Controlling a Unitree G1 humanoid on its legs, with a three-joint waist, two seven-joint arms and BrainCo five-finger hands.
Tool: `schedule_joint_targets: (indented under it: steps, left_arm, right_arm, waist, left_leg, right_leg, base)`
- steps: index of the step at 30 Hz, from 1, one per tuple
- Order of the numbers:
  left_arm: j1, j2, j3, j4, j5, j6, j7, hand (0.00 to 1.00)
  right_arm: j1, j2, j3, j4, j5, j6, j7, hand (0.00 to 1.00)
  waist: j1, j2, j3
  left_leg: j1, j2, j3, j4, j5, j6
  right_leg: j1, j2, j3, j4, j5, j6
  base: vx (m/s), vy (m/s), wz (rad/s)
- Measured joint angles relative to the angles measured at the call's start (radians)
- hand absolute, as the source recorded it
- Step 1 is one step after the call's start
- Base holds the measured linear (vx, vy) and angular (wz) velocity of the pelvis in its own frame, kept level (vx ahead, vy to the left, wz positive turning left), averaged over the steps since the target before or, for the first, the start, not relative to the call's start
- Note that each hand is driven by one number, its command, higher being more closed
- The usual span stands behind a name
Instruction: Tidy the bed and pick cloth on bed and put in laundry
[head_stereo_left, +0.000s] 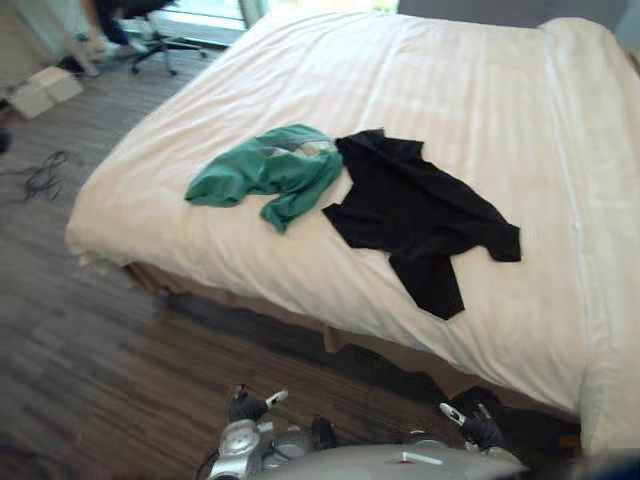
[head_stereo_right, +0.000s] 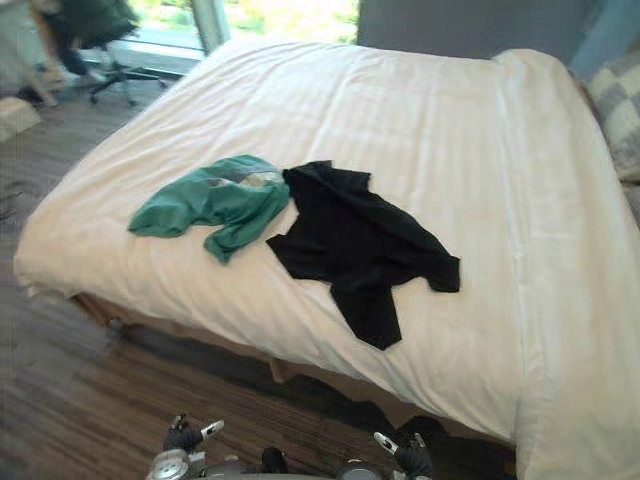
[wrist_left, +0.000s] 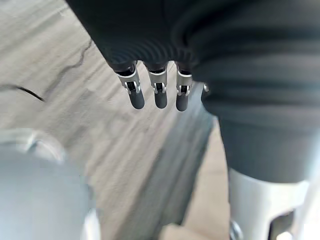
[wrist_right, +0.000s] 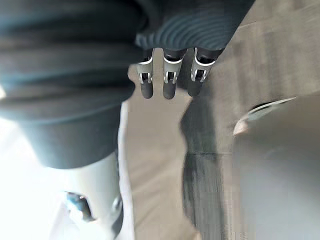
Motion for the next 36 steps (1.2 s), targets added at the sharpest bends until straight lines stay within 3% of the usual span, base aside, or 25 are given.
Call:
schedule_joint_targets:
  steps: [1,2,4,6,7,8,9,10,12,14,15,16,17,18,20,24,28,33,36]
  left_arm:
    - [0.003,-0.004,-0.020,-0.003,0.017,-0.014,0.007,0.00]
    - [0.002,0.001,-0.035,-0.004,0.051,-0.020,0.011,0.00]
    - [0.002,-0.002,-0.060,0.021,0.086,-0.023,0.011,0.00]
    - [0.005,0.000,-0.105,0.031,0.107,-0.026,0.009,0.00]
    - [-0.003,-0.009,-0.142,0.050,0.107,-0.024,0.004,0.00]
    - [-0.015,-0.017,-0.190,0.078,0.108,-0.018,-0.006,0.00]
    - [-0.028,-0.012,-0.216,0.088,0.110,-0.010,-0.011,0.00]
    - [-0.048,0.016,-0.262,0.092,0.109,0.009,-0.023,0.00]
    - [-0.050,0.043,-0.301,0.093,0.109,0.026,-0.032,0.00]
    - [-0.034,0.050,-0.301,0.098,0.116,0.040,-0.032,0.00]
    - [-0.018,0.052,-0.297,0.097,0.114,0.041,-0.033,0.00]
    - [-0.022,0.056,-0.302,0.108,0.120,0.042,-0.036,0.00]
    - [-0.024,0.057,-0.303,0.109,0.124,0.043,-0.041,0.00]
    - [-0.029,0.053,-0.310,0.111,0.140,0.049,-0.058,0.00]
    - [-0.037,0.051,-0.328,0.125,0.138,0.059,-0.074,0.00]
    - [-0.044,0.003,-0.342,0.135,0.106,0.076,-0.114,0.00]
    - [-0.034,0.001,-0.270,0.124,0.106,0.062,-0.114,0.00]
    - [-0.009,0.002,-0.214,0.088,0.103,0.054,-0.108,0.00]
    - [-0.011,0.005,-0.204,0.070,0.052,0.053,-0.077,0.00]
  right_arm:
    - [-0.008,0.005,0.033,-0.016,-0.002,0.000,-0.009,0.00]
    - [-0.024,0.017,0.046,-0.031,-0.013,-0.002,-0.007,0.00]
    - [-0.039,0.009,0.039,-0.033,-0.042,-0.009,-0.003,0.00]
    - [-0.040,0.009,0.008,0.007,-0.038,-0.005,-0.001,0.00]
    - [-0.049,0.005,-0.020,0.020,-0.053,-0.001,-0.002,0.00]
    - [-0.073,-0.007,-0.039,0.048,-0.096,0.009,-0.005,0.00]
    - [-0.080,0.005,-0.046,0.065,-0.119,0.014,-0.009,0.00]
    - [-0.084,0.035,-0.060,0.087,-0.146,0.015,-0.014,0.00]
    - [-0.090,0.059,-0.056,0.102,-0.166,0.015,-0.020,0.00]
    - [-0.097,0.037,-0.018,0.104,-0.179,0.009,-0.015,0.00]
    - [-0.107,0.016,0.014,0.107,-0.200,0.009,-0.013,0.00]
    - [-0.111,0.005,0.033,0.100,-0.207,0.008,-0.014,0.00]
    - [-0.112,0.004,0.041,0.099,-0.205,0.009,-0.016,0.00]
    - [-0.113,-0.005,0.052,0.097,-0.193,0.011,-0.019,0.00]
    - [-0.109,-0.012,0.059,0.095,-0.169,0.015,-0.019,0.00]
    - [-0.110,-0.031,0.062,0.097,-0.145,0.012,-0.017,0.00]
    - [-0.108,-0.031,0.067,0.103,-0.079,0.029,-0.010,0.00]
    - [-0.091,-0.011,0.076,0.061,-0.082,0.049,0.008,0.00]
    - [-0.085,-0.002,0.099,0.052,-0.120,0.054,0.013,0.00]
  waist:
    - [0.018,0.012,-0.010]
    - [0.022,0.008,-0.012]
    - [0.004,0.027,-0.013]
    - [-0.011,0.018,-0.034]
    - [-0.021,0.044,-0.056]
    - [-0.048,0.043,-0.065]
    - [-0.058,0.023,-0.060]
    - [-0.062,-0.018,-0.061]
    - [-0.045,-0.028,-0.069]
    - [-0.044,-0.004,-0.083]
    - [-0.037,0.023,-0.095]
    - [-0.041,0.039,-0.096]
    - [-0.042,0.041,-0.095]
    - [-0.052,0.050,-0.093]
    - [-0.060,0.052,-0.089]
    - [-0.079,0.081,-0.081]
    - [-0.045,0.074,-0.076]
    - [-0.048,0.042,-0.067]
    - [-0.031,0.011,-0.063]
  left_leg:
    - [-0.004,0.078,-0.007,0.022,-0.016,0.000]
    - [0.028,0.112,-0.025,-0.052,-0.018,0.003]
    - [0.080,0.130,-0.103,-0.206,-0.016,0.001]
    - [0.160,0.121,-0.177,-0.386,0.015,-0.010]
    - [0.191,0.116,-0.204,-0.488,0.133,0.010]
    - [0.224,0.072,-0.209,-0.565,0.086,-0.157]
    - [0.232,0.041,-0.206,-0.592,0.097,-0.208]
    - [0.234,-0.016,-0.212,-0.614,0.102,-0.200]
    - [0.263,-0.031,-0.196,-0.634,0.097,-0.190]
    - [0.307,-0.025,-0.153,-0.682,0.105,-0.178]
    - [0.323,-0.010,-0.111,-0.709,0.113,-0.174]
    - [0.329,0.000,-0.099,-0.728,0.125,-0.175]
    - [0.330,0.000,-0.093,-0.732,0.128,-0.174]
    - [0.330,0.003,-0.080,-0.753,0.148,-0.174]
    - [0.346,0.007,-0.081,-0.781,0.177,-0.157]
    - [0.381,0.014,-0.027,-0.843,0.222,-0.118]
    - [0.437,0.010,0.111,-0.857,0.232,-0.139]
    - [0.454,0.006,0.214,-0.833,0.214,-0.170]
    - [0.431,0.036,0.253,-0.670,0.201,-0.176]
  right_leg:
    - [0.005,-0.009,0.007,-0.006,-0.015,0.022]
    - [-0.002,-0.045,0.011,-0.015,-0.048,0.066]
    - [-0.034,-0.071,0.063,-0.006,-0.043,0.098]
    - [-0.092,-0.120,0.147,0.018,-0.042,0.141]
    - [-0.125,-0.122,0.195,0.020,-0.031,0.188]
    - [-0.138,-0.146,0.233,0.009,-0.019,0.224]
    - [-0.133,-0.162,0.263,-0.007,-0.012,0.236]
    - [-0.125,-0.183,0.292,-0.029,0.014,0.239]
    - [-0.111,-0.196,0.250,-0.039,0.096,0.220]
    - [-0.119,-0.182,0.150,-0.034,0.158,0.147]
    - [-0.135,-0.149,0.097,-0.021,0.155,0.124]
    - [-0.141,-0.098,0.058,-0.018,0.112,0.105]
    - [-0.139,-0.080,0.051,-0.033,0.092,0.096]
    - [-0.131,-0.048,0.069,-0.092,0.084,0.110]
    - [-0.121,-0.030,0.078,-0.115,0.092,0.115]
    - [-0.100,0.000,0.083,-0.145,0.110,0.119]
    - [-0.110,0.012,0.168,-0.178,0.147,0.115]
    - [-0.123,0.016,0.225,-0.252,0.211,0.117]
    - [-0.121,-0.008,0.248,-0.243,0.193,0.110]
  base:
    - [-0.06,0.103,-1.13]
    - [-0.02,0.126,-1.42]
    - [-0.01,0.279,-1.09]
    - [-0.01,0.519,-0.71]
    - [0.07,0.663,-0.36]
    - [0.08,0.564,-0.13]
    - [0.07,0.500,0.22]
    - [0.02,0.199,0.23]
    - [0.03,0.270,0.00]
    - [0.00,0.219,-0.42]
    - [-0.01,0.068,-0.68]
    - [-0.01,0.024,-0.65]
    - [-0.02,-0.061,-0.50]
    - [-0.03,-0.075,-0.27]
    - [-0.02,-0.095,-0.09]
    - [-0.02,-0.075,-0.07]
    - [-0.01,0.009,-0.63]
    - [-0.06,0.006,-0.54]
    - [-0.06,-0.047,-0.34]
